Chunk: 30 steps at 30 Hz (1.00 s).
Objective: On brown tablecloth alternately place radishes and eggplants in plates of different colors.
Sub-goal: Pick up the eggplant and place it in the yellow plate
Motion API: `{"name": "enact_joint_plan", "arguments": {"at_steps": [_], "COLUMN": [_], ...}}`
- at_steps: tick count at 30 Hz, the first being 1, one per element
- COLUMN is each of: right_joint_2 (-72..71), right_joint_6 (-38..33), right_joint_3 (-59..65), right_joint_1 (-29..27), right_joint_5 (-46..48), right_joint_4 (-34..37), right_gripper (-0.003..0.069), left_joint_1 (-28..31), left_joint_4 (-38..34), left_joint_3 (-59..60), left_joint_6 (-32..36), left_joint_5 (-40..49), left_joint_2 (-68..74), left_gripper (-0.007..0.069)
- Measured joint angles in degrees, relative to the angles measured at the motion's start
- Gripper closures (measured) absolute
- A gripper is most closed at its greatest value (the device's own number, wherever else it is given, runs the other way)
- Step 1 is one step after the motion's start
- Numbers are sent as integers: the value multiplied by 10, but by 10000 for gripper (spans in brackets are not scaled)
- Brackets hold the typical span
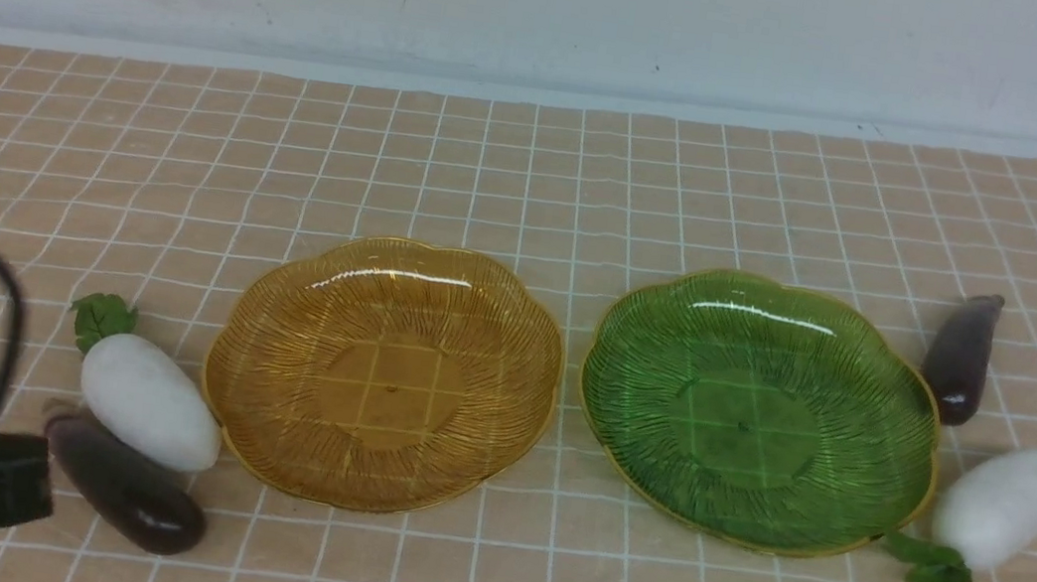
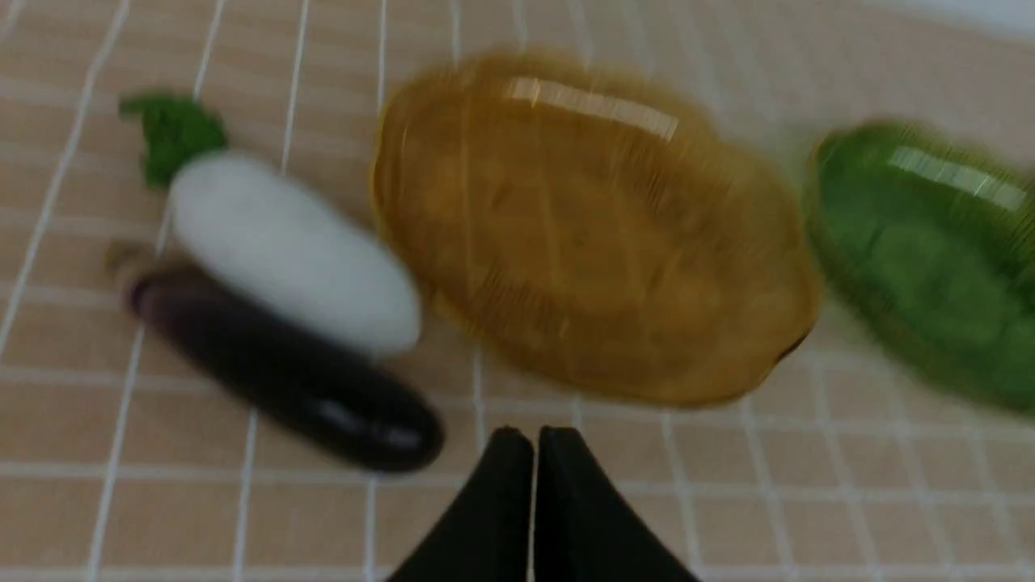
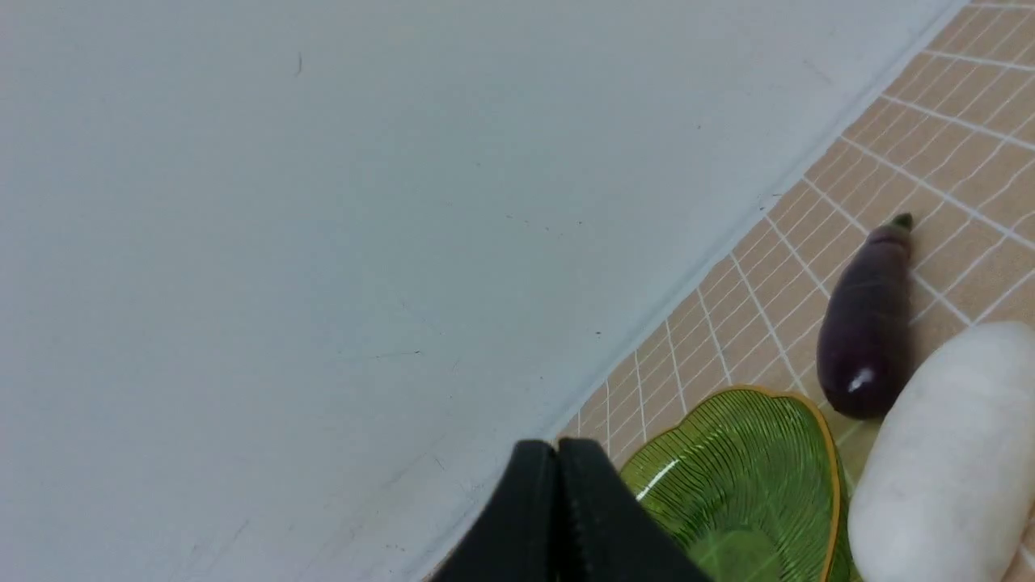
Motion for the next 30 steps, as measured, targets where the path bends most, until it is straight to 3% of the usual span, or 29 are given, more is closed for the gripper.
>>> {"name": "enact_joint_plan", "arguments": {"at_steps": [4, 7, 11, 12, 17, 20, 23, 28, 30], "right_joint_2": [0, 0, 2, 19, 150, 257, 314, 316, 316], "right_joint_6": [-16, -28, -80, -89, -96, -98, -98, -98, -98], "right_joint_3": [0, 0, -49, -79, -212, -321, -388, -403, -403], "right_joint_1": [0, 0, 0, 0, 0, 0, 0, 0, 0], "right_joint_5": [-5, 14, 143, 177, 340, 494, 602, 615, 615], "right_joint_4": [19, 25, 11, -1, -107, -223, -311, -338, -338], "right_gripper": [674, 674, 674, 674, 674, 674, 673, 673, 673], "left_joint_1": [2, 38, 98, 102, 102, 102, 102, 102, 102], "left_joint_4": [21, 22, 8, 5, -3, -4, -16, -47, -54], "left_joint_3": [-11, -35, -81, -92, -117, -129, -140, -146, -146], "left_joint_6": [0, -1, -2, -2, -2, -6, -10, -11, -11], "left_joint_5": [5, 8, 26, 28, 21, 20, 11, -8, -10], "left_joint_2": [95, 176, 252, 267, 332, 368, 411, 446, 454], "left_gripper": [628, 628, 628, 655, 605, 541, 400, 202, 172]}}
